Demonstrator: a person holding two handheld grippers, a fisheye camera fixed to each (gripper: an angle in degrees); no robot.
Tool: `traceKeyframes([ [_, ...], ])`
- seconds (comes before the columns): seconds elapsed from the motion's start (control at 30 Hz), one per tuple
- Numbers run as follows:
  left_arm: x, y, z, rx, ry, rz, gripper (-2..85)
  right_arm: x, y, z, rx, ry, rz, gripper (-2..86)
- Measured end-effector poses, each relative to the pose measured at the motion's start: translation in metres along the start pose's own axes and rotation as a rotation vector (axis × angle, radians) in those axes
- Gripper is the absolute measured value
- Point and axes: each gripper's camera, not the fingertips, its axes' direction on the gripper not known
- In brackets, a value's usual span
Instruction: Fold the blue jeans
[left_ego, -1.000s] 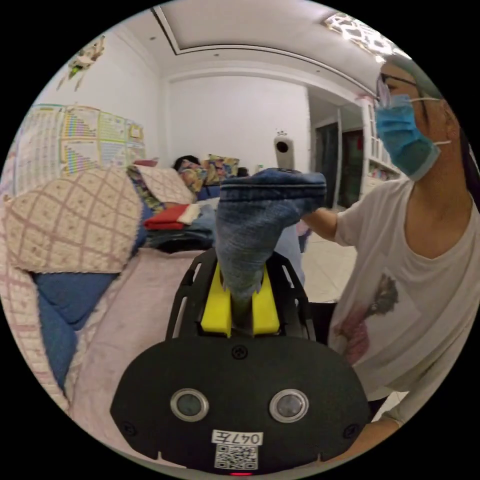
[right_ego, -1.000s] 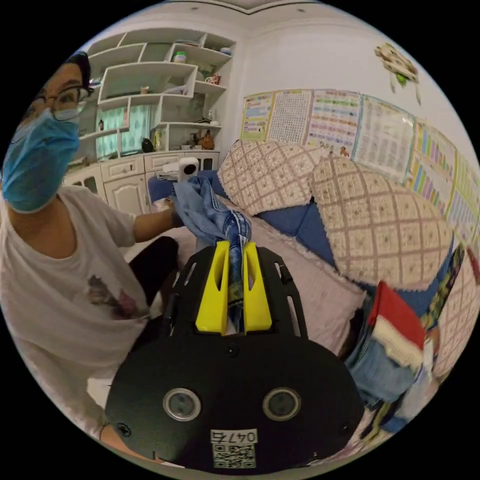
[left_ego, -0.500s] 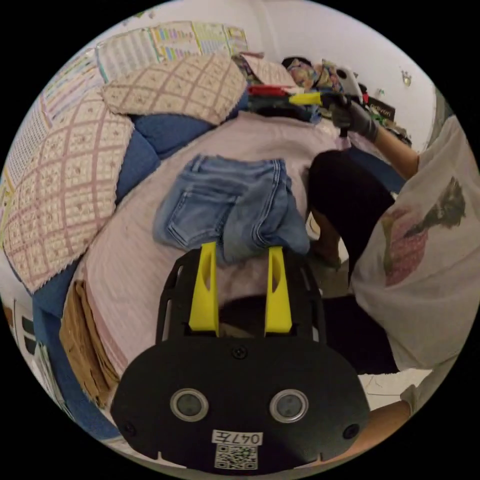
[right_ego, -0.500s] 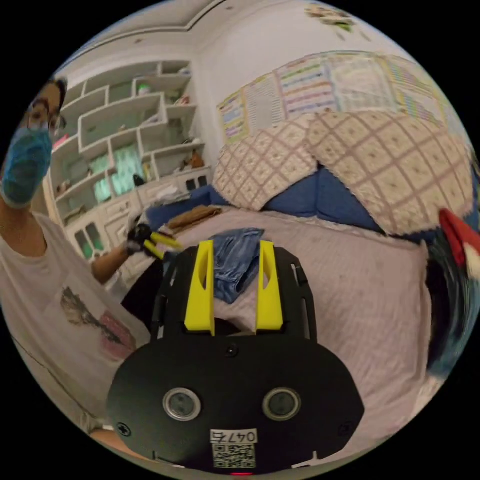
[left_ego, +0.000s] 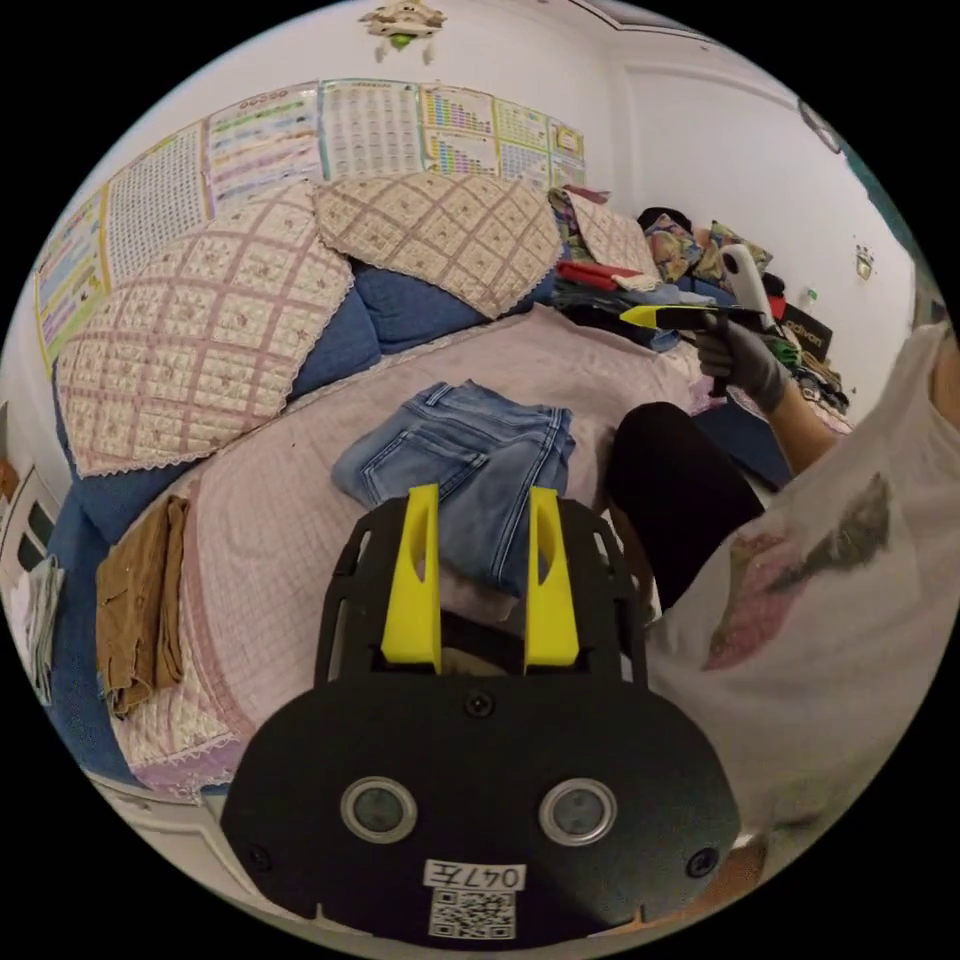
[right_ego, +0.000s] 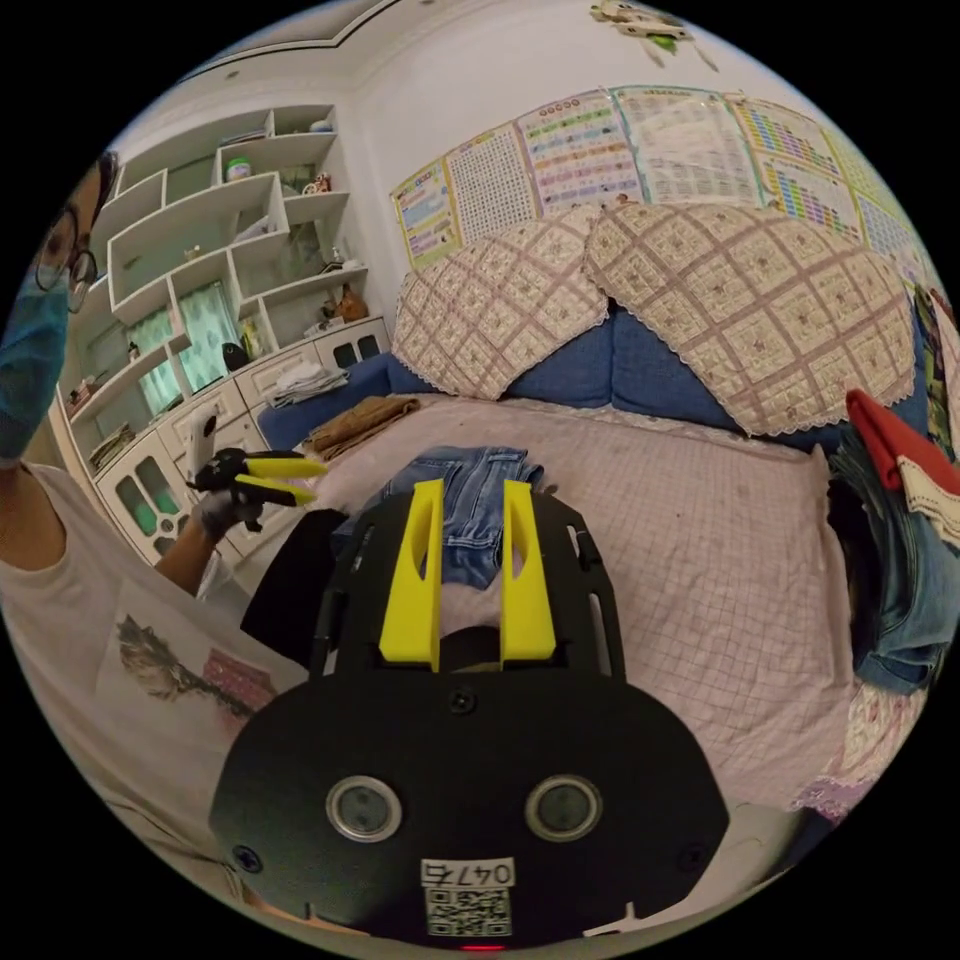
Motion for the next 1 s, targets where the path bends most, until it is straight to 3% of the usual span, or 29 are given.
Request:
traceKeyframes([
  [0.17, 0.081, -0.028, 0.073, -0.035, 0.090, 0.041, 12.3, -0.008, -0.009, 0.031, 0.005, -0.081, 0.078, 4.1],
  [0.3, 0.117, -0.031, 0.132, -0.136, -0.051, 0.113, 13.5, -0.020, -0.010, 0.048, -0.060, -0.036, 0.080, 3.9],
  [0.4, 0.114, -0.011, 0.157, -0.202, -0.134, 0.122, 13.5, -0.027, -0.010, 0.057, -0.073, -0.015, 0.097, 3.7],
  [0.53, 0.068, 0.027, 0.141, -0.182, -0.014, 0.003, 11.2, -0.026, -0.012, 0.081, -0.105, -0.039, 0.159, 3.0],
  [0.63, 0.009, 0.067, 0.109, -0.087, 0.144, -0.133, 6.3, -0.030, -0.025, 0.113, -0.175, -0.090, 0.181, 2.6],
  [0.8, -0.137, 0.178, -0.002, 0.254, 0.296, -0.457, 2.2, -0.068, -0.067, 0.162, -0.248, -0.101, 0.048, 3.4],
  [1.0, -0.273, 0.397, -0.164, 0.568, 0.051, -0.829, 1.9, -0.134, -0.122, 0.249, -0.466, -0.023, -0.242, 4.9],
])
